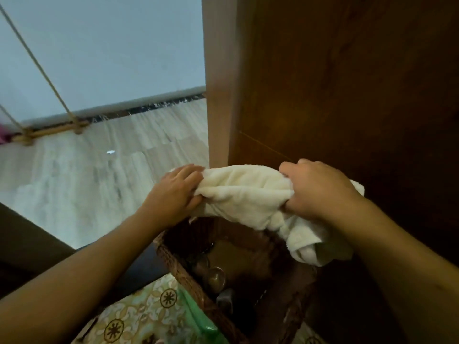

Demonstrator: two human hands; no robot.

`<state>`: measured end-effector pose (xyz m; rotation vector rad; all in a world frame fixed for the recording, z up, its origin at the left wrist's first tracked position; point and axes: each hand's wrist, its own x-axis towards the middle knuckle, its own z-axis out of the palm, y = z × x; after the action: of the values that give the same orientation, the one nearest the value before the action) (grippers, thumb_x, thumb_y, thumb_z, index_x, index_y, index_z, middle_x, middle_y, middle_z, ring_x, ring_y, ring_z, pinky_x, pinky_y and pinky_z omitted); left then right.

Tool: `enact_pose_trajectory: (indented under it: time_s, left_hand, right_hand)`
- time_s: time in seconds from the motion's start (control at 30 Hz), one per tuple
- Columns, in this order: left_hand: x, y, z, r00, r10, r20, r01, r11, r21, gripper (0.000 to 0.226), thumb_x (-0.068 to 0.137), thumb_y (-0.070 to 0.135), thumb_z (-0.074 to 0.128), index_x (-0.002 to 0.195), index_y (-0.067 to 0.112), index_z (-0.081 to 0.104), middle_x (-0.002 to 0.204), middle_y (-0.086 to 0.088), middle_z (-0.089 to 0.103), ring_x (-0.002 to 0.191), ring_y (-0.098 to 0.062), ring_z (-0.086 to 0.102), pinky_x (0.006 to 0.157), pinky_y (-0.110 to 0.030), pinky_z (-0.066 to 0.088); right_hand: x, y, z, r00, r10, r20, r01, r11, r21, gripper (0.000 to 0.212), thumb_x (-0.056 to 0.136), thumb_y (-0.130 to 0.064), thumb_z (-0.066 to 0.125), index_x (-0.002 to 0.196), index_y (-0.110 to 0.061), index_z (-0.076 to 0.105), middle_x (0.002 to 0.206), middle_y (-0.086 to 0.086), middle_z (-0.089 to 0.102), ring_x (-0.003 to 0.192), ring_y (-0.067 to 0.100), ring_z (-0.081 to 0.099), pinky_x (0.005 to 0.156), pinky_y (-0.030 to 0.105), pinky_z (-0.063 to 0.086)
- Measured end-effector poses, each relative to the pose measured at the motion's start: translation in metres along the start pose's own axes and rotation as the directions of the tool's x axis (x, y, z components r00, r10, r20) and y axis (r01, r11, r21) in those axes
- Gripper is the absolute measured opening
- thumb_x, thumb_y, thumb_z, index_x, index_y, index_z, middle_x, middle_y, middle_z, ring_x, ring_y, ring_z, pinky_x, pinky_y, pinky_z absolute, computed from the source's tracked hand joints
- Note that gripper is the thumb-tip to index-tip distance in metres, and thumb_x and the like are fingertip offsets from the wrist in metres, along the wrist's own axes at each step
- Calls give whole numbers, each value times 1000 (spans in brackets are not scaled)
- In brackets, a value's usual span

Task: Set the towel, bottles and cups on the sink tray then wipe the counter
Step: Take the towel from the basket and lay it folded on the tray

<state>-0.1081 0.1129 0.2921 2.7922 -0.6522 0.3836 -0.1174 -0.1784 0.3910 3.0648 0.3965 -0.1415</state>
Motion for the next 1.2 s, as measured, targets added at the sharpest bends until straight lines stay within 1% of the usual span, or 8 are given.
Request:
enact_pose_trajectory:
  time_s: [0.17, 0.27, 0.37, 0.5, 0.6, 0.97, 1.07, 1.2]
  left_hand:
    - [-60, -33, -61, 987, -143, -69, 144, 989, 17, 38, 97, 49, 51, 124, 23, 56, 118, 1, 68, 101, -15, 64, 89, -28, 46]
    - [-113, -58, -94, 962, -260, -87, 265, 963, 50, 28, 95, 45, 56, 115, 25, 56, 104, 3, 69, 82, -9, 60, 75, -22, 45]
    - [-166, -76, -119, 936, -343, -75, 347, 937, 47, 26, 92, 50, 52, 109, 31, 54, 93, 9, 64, 75, -6, 57, 66, -15, 38]
    - [-276, -104, -157, 860, -488, -147, 502, 862, 77, 30, 88, 54, 44, 107, 34, 56, 91, 10, 63, 77, -11, 59, 60, -29, 48]
    - [-362, -117, -184, 801, -573, -172, 591, 803, 80, 30, 89, 53, 42, 110, 37, 55, 95, 13, 64, 80, -8, 59, 59, -27, 47]
    - [-681, -126, -274, 500, -820, -277, 865, 487, 122, 33, 89, 56, 38, 109, 37, 56, 101, 9, 68, 90, -16, 64, 64, -32, 49]
    - [-753, -118, -296, 416, -855, -311, 909, 400, 116, 34, 89, 57, 37, 107, 35, 56, 99, 6, 68, 88, -19, 63, 64, -34, 50]
    - [-826, -106, -320, 241, -902, -358, 970, 224, 91, 34, 86, 57, 39, 107, 36, 56, 97, 4, 67, 83, -18, 59, 67, -36, 52]
  right_hand:
    - [12, -59, -31, 976, -184, -112, 186, 982, 9, 38, 78, -46, 73, 97, -37, 42, 84, -11, 40, 81, 16, 47, 55, 29, 31]
    - [17, -112, -34, 935, -330, -132, 336, 942, 24, 37, 78, -49, 73, 98, -40, 43, 85, -13, 42, 79, 12, 47, 54, 28, 32]
    - [22, -160, -29, 888, -439, -140, 446, 894, 28, 41, 75, -51, 75, 103, -41, 46, 84, -15, 41, 79, 12, 47, 53, 27, 28]
    - [14, -265, -24, 772, -625, -115, 632, 775, 27, 52, 74, -57, 75, 115, -42, 47, 94, -12, 46, 82, 11, 47, 64, 31, 36]
    - [-6, -349, -17, 678, -725, -120, 731, 682, 11, 52, 76, -56, 74, 118, -41, 48, 99, -9, 51, 83, 11, 48, 67, 32, 39]
    - [-137, -641, 4, 353, -934, -47, 935, 350, 62, 61, 75, -58, 75, 128, -40, 49, 116, -7, 56, 101, 15, 50, 84, 38, 47]
    - [-175, -713, 9, 267, -964, -16, 963, 266, 29, 62, 75, -57, 74, 129, -38, 49, 118, -4, 56, 106, 20, 53, 80, 38, 44]
    - [-216, -787, 12, 137, -990, 6, 990, 138, 44, 63, 76, -56, 73, 131, -35, 49, 118, -1, 56, 106, 23, 53, 76, 35, 39]
